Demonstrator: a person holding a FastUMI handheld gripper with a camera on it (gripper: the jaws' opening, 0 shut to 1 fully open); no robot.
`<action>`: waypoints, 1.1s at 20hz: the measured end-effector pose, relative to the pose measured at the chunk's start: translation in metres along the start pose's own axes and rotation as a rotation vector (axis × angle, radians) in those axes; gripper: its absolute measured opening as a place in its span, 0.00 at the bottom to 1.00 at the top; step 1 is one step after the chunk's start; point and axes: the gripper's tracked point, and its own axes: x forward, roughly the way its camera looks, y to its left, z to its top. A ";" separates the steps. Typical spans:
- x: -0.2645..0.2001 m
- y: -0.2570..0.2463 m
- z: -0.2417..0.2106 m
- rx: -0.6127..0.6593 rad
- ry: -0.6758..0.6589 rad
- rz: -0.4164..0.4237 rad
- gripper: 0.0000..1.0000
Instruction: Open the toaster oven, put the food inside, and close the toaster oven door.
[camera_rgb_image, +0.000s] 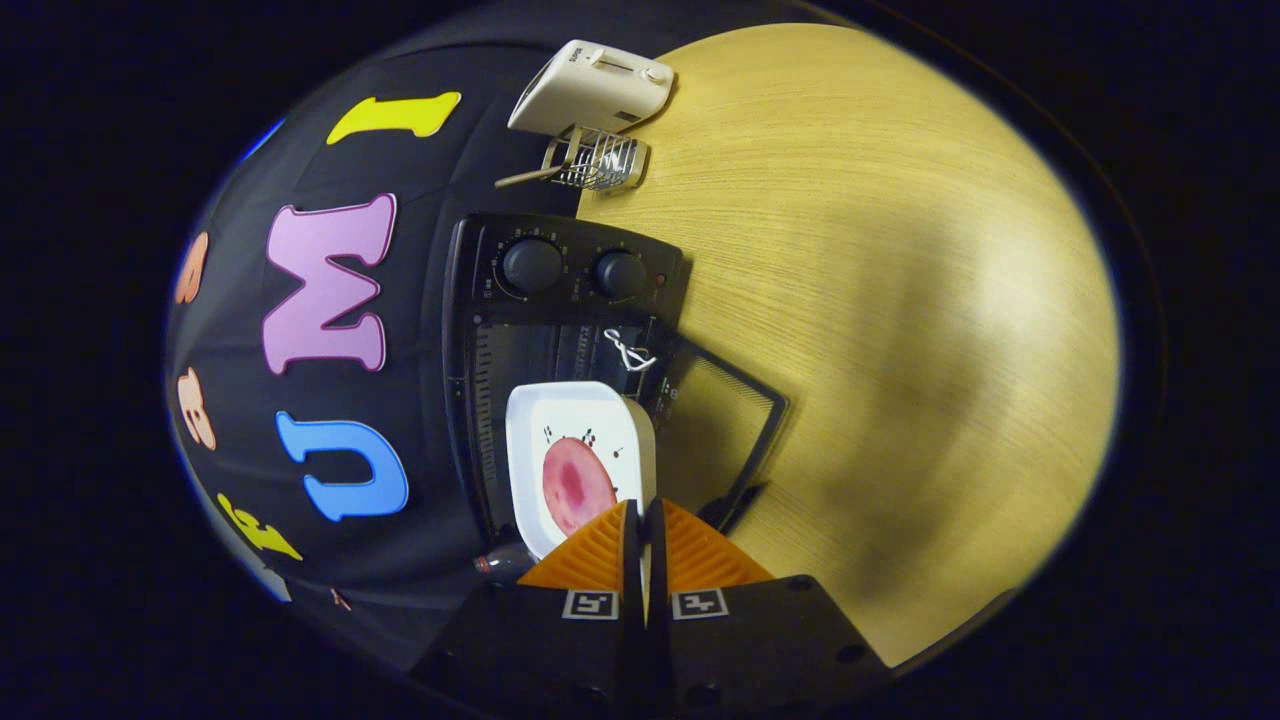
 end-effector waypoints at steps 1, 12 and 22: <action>0.012 0.004 -0.001 0.020 -0.028 -0.006 0.05; 0.102 0.045 0.000 0.197 -0.214 -0.021 0.05; 0.094 0.059 -0.008 0.199 -0.194 0.037 0.48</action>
